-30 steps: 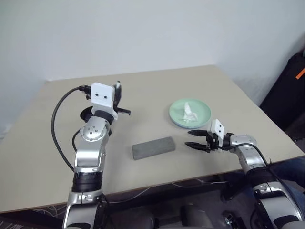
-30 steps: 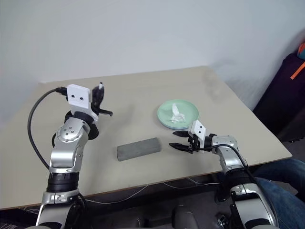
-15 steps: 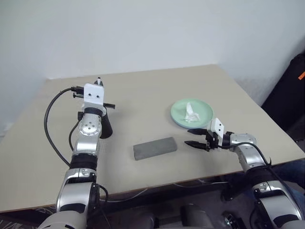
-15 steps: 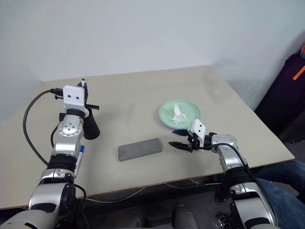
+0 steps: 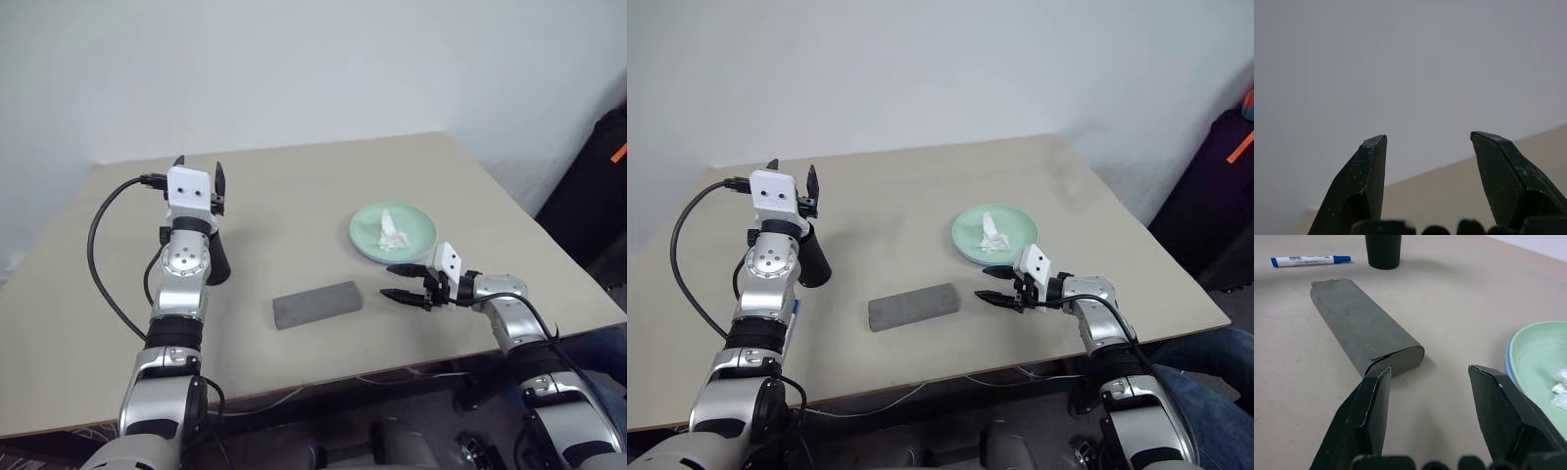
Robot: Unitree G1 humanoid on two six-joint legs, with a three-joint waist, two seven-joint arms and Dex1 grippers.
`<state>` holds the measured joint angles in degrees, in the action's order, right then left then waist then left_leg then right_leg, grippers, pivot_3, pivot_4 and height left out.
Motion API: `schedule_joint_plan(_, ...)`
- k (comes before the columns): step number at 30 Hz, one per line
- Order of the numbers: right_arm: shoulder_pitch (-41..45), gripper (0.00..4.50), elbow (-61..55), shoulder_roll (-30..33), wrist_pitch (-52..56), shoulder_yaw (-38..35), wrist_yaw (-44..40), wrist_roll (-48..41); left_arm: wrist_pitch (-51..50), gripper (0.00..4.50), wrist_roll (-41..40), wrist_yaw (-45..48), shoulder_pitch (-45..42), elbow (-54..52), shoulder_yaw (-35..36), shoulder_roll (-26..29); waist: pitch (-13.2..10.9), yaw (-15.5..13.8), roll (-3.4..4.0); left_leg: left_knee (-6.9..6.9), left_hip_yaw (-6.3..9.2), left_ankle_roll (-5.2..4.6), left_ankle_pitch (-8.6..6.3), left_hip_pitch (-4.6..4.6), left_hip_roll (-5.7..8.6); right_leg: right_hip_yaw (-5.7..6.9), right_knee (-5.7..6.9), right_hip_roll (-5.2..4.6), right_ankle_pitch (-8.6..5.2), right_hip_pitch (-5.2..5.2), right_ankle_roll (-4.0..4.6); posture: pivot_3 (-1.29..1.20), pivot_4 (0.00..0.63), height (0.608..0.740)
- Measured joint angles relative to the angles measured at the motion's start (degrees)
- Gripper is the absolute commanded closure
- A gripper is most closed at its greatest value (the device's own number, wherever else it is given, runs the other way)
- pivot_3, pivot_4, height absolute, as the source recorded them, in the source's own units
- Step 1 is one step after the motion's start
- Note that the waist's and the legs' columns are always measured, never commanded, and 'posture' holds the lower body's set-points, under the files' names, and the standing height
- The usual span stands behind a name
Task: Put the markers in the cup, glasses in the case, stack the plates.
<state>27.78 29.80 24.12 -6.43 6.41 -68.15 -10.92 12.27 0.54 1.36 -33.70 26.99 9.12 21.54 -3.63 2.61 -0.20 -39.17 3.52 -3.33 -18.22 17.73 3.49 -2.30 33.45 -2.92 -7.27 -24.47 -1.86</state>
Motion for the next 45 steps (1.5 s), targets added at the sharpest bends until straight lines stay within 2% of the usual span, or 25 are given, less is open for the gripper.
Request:
schedule_joint_plan(6, -0.17, 1.75, -3.61, -0.16, 3.89, -0.76, -2.06, -3.63, -15.67, 1.64, -10.62, 6.77, 9.28, -19.44, 3.60, 1.07, -0.01, 0.06, -0.01, 0.00, 0.01, 0.03, -0.02, 0.02, -0.06, 0.02, 0.03, 0.03, 0.00, -0.05, 0.00, 0.00, 0.000, 0.740)
schedule_joint_plan(12, 0.31, 1.75, -4.71, -0.34, 6.27, -1.17, -3.31, -5.53, -28.10, 1.64, -22.23, 13.09, 16.16, -34.24, 11.78, 6.88, -0.02, 0.07, 0.00, 0.00, 0.01, 0.03, -0.01, -0.08, -0.07, 0.05, 0.07, 0.06, -0.03, 0.03, 0.00, 0.00, 0.000, 0.740)
schedule_joint_plan(16, 0.98, 1.75, -4.86, -0.69, 6.89, -1.00, -4.78, -6.09, -35.64, 1.64, -32.55, 20.30, 25.67, -42.91, 17.09, 10.92, -0.04, 0.19, 0.00, 0.04, -0.02, 0.04, -0.02, -0.07, -0.10, 0.03, 0.05, 0.07, -0.05, -0.03, 0.02, 0.00, 0.000, 0.740)
schedule_joint_plan(19, 1.22, 1.75, -6.26, -0.57, 9.19, -0.78, -7.01, -7.34, -40.13, 1.64, -37.10, 23.18, 32.08, -47.00, 20.43, 13.33, -0.06, 0.14, 0.01, 0.05, -0.01, 0.05, -0.03, -0.06, -0.10, 0.04, 0.06, 0.07, -0.07, -0.04, 0.04, 0.00, 0.000, 0.740)
schedule_joint_plan(24, 1.47, 1.75, -9.36, -0.31, 11.79, -0.33, -9.36, -8.23, -44.26, 1.64, -35.76, 24.42, 41.61, -47.50, 22.62, 16.06, -0.07, 0.05, 0.01, 0.06, -0.01, 0.28, -0.15, -0.11, -0.12, 0.07, 0.08, 0.08, -0.09, 0.02, 0.05, 0.00, 0.000, 0.740)
schedule_joint_plan(28, 1.47, 1.75, -11.60, -0.29, 13.35, 0.01, -9.67, -8.31, -46.62, 1.64, -31.58, 23.03, 44.18, -44.68, 20.57, 16.87, -0.09, 0.04, 0.04, 0.06, -0.02, 0.29, -0.16, -0.11, -0.12, 0.08, 0.10, 0.08, -0.09, 0.01, 0.05, 0.00, 0.000, 0.740)
schedule_joint_plan(34, 1.49, 1.75, -13.06, -0.27, 13.91, 0.28, -9.84, -8.31, -52.12, 1.64, -29.76, 20.87, 41.90, -42.46, 16.46, 16.46, -0.10, -0.10, 0.00, 0.10, -0.01, 0.34, -0.19, -0.10, -0.10, 0.10, 0.07, 0.06, -0.10, -0.03, 0.04, 0.00, 0.000, 0.740)
schedule_joint_plan(39, 1.00, 1.75, -13.25, -0.19, 13.51, 0.53, -9.13, -8.21, -60.45, 1.64, -29.37, 17.07, 37.73, -41.12, 10.67, 13.15, -0.08, -0.03, -0.07, 0.12, 0.00, 0.35, -0.19, -0.09, -0.12, 0.10, 0.07, 0.08, -0.09, -0.06, 0.03, 0.00, 0.000, 0.740)
schedule_joint_plan(45, -0.04, 1.75, -13.26, 0.21, 12.78, 0.55, -8.17, -8.10, -65.67, 1.64, -27.58, 14.11, 36.53, -40.44, 8.11, 12.81, -0.09, 0.07, -0.06, 0.27, -0.01, 0.40, -0.21, -0.12, -0.16, 0.10, 0.08, 0.10, -0.13, -0.14, 0.09, 0.00, 0.000, 0.740)
